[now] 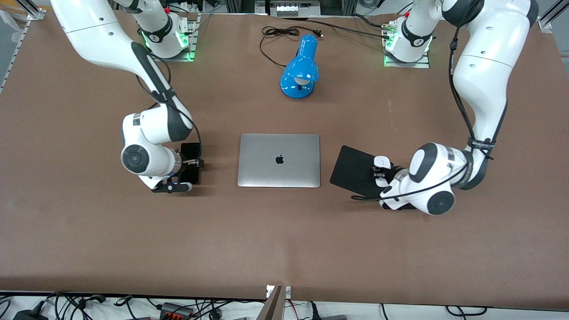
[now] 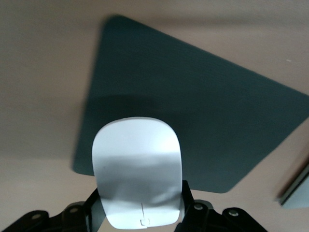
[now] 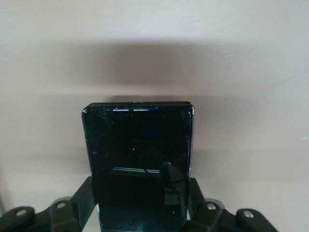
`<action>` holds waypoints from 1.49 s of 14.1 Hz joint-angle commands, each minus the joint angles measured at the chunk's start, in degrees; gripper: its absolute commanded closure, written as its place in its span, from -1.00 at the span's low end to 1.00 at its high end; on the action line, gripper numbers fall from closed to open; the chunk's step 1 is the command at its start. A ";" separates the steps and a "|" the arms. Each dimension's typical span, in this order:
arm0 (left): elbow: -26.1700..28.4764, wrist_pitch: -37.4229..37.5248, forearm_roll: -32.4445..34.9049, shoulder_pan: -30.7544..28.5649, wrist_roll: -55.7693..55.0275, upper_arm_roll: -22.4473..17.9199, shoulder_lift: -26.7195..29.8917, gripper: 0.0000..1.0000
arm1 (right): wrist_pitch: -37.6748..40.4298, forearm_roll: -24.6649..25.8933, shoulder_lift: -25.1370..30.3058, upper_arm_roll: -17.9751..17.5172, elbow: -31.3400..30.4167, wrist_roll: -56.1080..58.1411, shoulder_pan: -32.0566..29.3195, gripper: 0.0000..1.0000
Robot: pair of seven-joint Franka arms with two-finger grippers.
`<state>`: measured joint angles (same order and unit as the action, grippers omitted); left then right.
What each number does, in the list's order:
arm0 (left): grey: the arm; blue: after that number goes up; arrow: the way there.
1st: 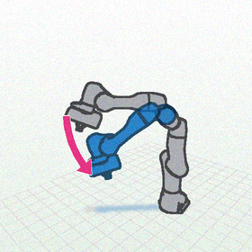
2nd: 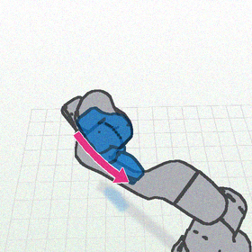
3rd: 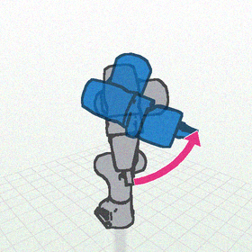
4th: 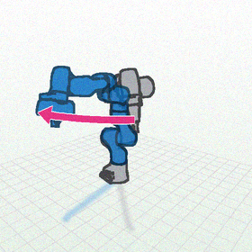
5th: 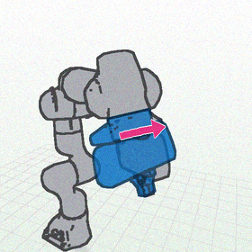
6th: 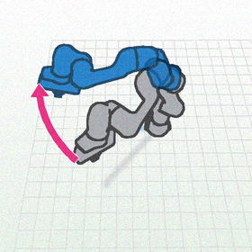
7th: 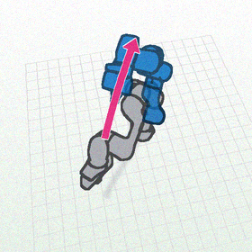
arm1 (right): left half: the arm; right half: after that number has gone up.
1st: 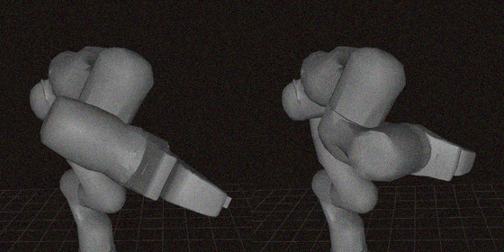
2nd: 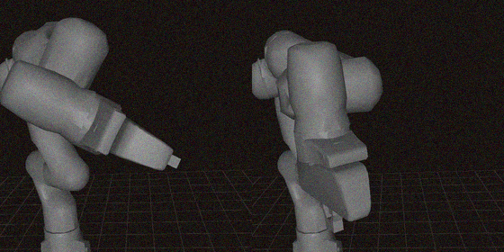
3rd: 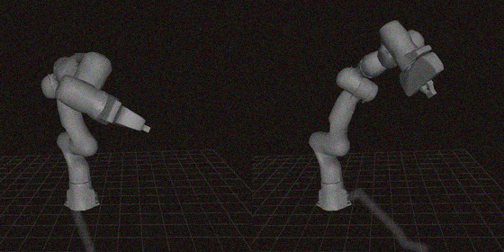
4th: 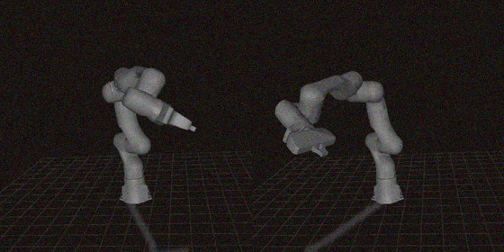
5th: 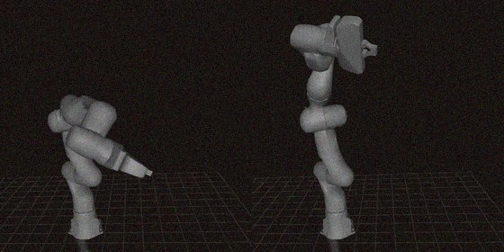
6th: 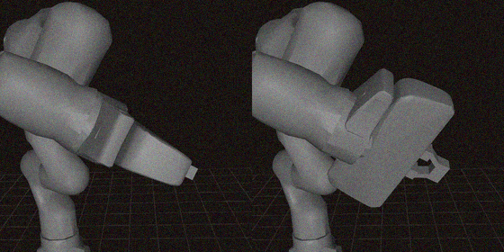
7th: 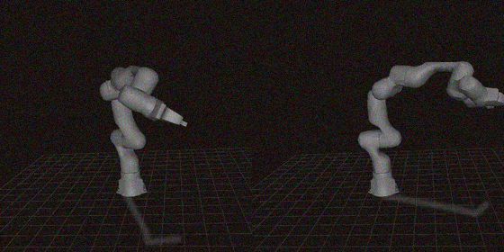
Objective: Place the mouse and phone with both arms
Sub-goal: 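Carry the phone beside the laptop while the left gripper sets the mouse on the pad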
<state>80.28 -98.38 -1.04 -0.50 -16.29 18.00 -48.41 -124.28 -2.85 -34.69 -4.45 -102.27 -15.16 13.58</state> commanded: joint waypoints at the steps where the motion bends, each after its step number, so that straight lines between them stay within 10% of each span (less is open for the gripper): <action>1: 0.40 0.39 -0.27 2.78 -3.92 -0.07 0.60 0.06 | -1.31 -0.93 -0.90 0.49 0.67 -5.74 4.08 0.47; 7: 1.28 -4.79 1.56 4.89 -3.39 -0.24 -0.89 0.00 | -4.65 -1.11 -2.84 0.49 0.40 -7.51 6.98 0.47; 10: 1.28 -4.71 2.10 5.24 -3.48 -0.42 -0.90 -0.99 | -5.62 -1.02 -2.84 0.49 0.49 -8.39 7.69 0.47; 16: -2.14 4.40 6.38 3.06 -3.83 -0.94 2.95 -1.00 | -6.50 -0.58 -2.93 0.58 0.31 -7.60 8.39 0.47; 17: -2.67 7.12 7.88 2.35 -3.57 -0.86 5.06 -1.00 | -6.41 -0.58 -3.19 0.49 0.31 -8.04 8.57 0.27; 18: -2.76 9.94 9.03 1.99 -3.57 -0.77 7.60 -1.00 | -6.32 -1.01 -3.11 0.58 0.49 -8.74 8.57 -0.81; 21: -2.68 13.73 9.04 -0.37 -3.31 -0.60 13.67 -1.00 | -5.01 -0.49 0.39 0.58 0.84 -9.54 8.13 -1.00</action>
<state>76.02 -86.99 6.91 0.53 -19.80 17.28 -39.88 -130.83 -2.94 -37.65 -4.39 -101.65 -23.85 21.35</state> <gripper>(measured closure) 0.000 0.000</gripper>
